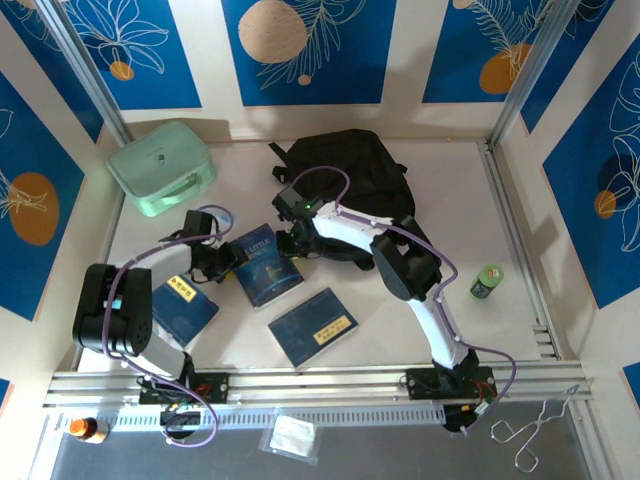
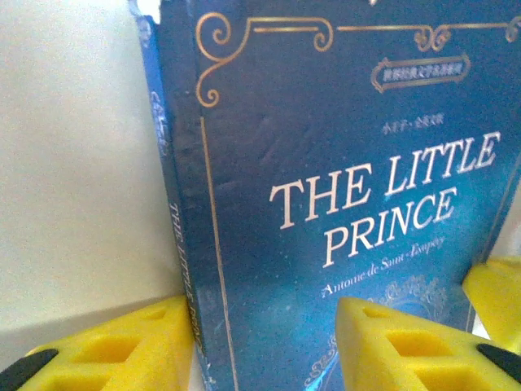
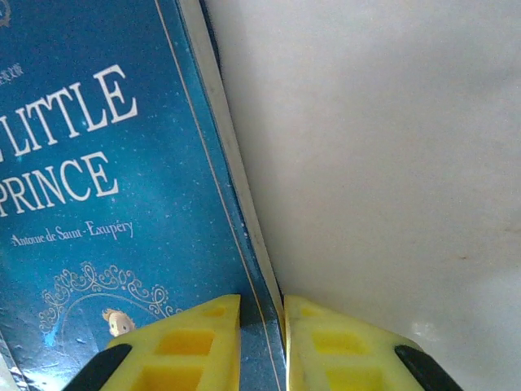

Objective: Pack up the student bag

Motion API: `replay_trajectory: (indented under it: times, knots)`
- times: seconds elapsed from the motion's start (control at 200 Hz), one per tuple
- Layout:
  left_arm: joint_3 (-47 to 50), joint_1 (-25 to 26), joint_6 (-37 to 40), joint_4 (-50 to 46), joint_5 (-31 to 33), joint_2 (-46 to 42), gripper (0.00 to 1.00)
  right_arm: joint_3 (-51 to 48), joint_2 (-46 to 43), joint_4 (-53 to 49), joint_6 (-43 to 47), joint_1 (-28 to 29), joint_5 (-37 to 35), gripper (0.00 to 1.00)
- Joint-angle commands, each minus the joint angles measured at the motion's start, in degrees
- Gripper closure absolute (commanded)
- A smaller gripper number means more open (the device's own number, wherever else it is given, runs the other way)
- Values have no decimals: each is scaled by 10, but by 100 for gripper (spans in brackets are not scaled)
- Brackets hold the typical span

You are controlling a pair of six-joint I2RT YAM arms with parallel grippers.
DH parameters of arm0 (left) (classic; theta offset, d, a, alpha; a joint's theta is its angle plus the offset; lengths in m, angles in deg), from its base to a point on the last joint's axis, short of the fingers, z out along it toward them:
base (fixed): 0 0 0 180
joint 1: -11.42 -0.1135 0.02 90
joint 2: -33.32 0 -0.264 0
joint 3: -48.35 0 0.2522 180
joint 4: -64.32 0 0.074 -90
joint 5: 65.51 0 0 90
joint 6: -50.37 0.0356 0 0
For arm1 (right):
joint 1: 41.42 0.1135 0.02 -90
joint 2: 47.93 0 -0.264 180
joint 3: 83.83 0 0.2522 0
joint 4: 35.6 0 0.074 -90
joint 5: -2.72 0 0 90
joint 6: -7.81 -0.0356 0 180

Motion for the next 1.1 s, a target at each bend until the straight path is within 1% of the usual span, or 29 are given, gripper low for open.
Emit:
replay_trajectory:
  times: [0.0,0.06,0.135,0.24,0.38,0.495,0.56,0.64,0.7,0.8,0.855,0.925,1.01,1.05,1.095]
  knots:
    - [-37,2,66,-12,-88,-28,53,-20,25,-8,-18,-4,10,82]
    - [-42,2,92,-28,-95,-46,53,-19,27,-9,-21,-6,10,83]
    - [-29,2,98,-11,-119,-67,53,-20,29,-10,-23,-8,6,83]
    - [5,2,71,55,-157,-83,55,-20,30,-11,-29,-8,3,84]
    - [41,3,28,153,-184,-74,57,-21,30,-13,-32,-8,3,84]
    - [47,5,12,190,-192,-51,59,-22,28,-12,-32,-8,5,84]
    - [44,5,12,191,-190,-42,62,-23,26,-10,-33,-9,7,84]
    - [42,5,16,188,-182,-43,71,-21,20,-10,-32,-13,11,84]
    - [42,5,23,180,-165,-51,76,-20,7,-7,-27,-18,16,84]
    - [31,5,40,155,-135,-70,86,-18,-28,-3,-17,-31,23,83]
    - [23,3,49,139,-123,-83,91,-27,-60,12,-15,-41,30,81]
    - [9,3,59,116,-103,-102,100,-54,-110,45,-18,-56,51,76]
    - [-11,3,63,99,-82,-134,100,-108,-174,112,-36,-80,97,66]
    - [-21,2,56,97,-71,-148,100,-137,-202,146,-58,-94,123,60]
    - [-31,3,45,99,-64,-164,100,-169,-228,186,-89,-112,157,56]
